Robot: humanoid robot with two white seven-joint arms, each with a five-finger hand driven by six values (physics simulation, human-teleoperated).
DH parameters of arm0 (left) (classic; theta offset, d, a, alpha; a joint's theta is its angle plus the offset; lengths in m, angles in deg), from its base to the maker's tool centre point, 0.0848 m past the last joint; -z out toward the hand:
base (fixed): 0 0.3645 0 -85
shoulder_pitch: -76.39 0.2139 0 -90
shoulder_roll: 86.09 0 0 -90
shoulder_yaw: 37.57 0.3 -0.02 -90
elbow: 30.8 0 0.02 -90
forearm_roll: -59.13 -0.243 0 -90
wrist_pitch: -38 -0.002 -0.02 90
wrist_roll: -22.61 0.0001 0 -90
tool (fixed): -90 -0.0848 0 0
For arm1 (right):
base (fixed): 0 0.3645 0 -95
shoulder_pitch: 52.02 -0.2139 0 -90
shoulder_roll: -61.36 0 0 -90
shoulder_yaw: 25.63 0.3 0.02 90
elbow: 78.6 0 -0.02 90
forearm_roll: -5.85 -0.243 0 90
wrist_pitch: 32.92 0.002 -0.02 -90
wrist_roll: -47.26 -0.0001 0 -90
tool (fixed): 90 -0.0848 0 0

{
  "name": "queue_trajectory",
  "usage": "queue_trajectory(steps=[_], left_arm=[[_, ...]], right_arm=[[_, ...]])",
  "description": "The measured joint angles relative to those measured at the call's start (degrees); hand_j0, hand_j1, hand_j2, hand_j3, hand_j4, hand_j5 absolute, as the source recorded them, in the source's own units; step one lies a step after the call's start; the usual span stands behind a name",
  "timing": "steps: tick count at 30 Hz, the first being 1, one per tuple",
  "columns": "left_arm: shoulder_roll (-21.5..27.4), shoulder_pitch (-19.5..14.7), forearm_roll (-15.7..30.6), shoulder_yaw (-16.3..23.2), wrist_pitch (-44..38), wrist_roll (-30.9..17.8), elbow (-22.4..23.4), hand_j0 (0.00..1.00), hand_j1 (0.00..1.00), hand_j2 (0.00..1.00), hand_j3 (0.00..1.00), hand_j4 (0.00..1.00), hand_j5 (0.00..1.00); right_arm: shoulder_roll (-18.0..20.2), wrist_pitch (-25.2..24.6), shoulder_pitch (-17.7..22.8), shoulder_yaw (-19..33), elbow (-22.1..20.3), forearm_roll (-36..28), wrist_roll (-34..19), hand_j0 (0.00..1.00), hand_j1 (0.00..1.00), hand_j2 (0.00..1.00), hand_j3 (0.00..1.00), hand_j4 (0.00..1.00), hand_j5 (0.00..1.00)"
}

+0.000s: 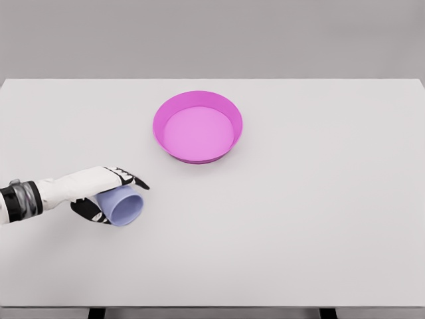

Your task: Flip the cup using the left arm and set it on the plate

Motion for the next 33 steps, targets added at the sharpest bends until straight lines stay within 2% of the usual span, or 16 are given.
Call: queue_trajectory(steps=[5,11,16,23,27,33], left_arm=[[0.04,-0.09,0.39,-0.08,0.30,-0.04,-0.19,0.60,0.60,0.60,0.60,0.60,0.60],[0.04,-0.18,1.31,-0.50,0.48,0.16,-0.23,0.60,0.60,0.60,0.60,0.60,0.60],[0.04,-0.53,4.30,-1.21,0.52,0.27,-0.24,0.61,0.61,0.61,0.61,0.61,0.61],[-1.00,-1.93,14.01,-2.41,0.44,0.49,0.20,0.62,0.62,0.62,0.62,0.62,0.62],[-4.10,-2.55,19.88,-3.13,0.44,1.29,1.59,0.64,0.64,0.64,0.64,0.64,0.64],[-9.95,-4.92,27.15,-4.15,0.42,1.72,6.62,0.63,0.63,0.63,0.63,0.63,0.63]], right_arm=[[0.00,-0.01,0.00,0.00,0.00,0.00,0.00,1.00,1.00,1.00,1.00,1.00,1.00],[0.00,-0.01,0.00,0.00,0.00,0.00,0.00,1.00,1.00,1.00,1.00,1.00,1.00],[0.00,-0.02,0.00,0.00,0.00,0.00,0.00,1.00,1.00,1.00,1.00,1.00,1.00],[0.00,-0.02,0.00,0.00,0.00,0.00,0.00,1.00,1.00,1.00,1.00,1.00,1.00],[0.00,-0.02,0.00,0.00,0.00,0.00,0.00,1.00,1.00,1.00,1.00,1.00,1.00],[0.00,-0.02,0.00,0.00,0.00,0.00,0.00,1.00,1.00,1.00,1.00,1.00,1.00]])
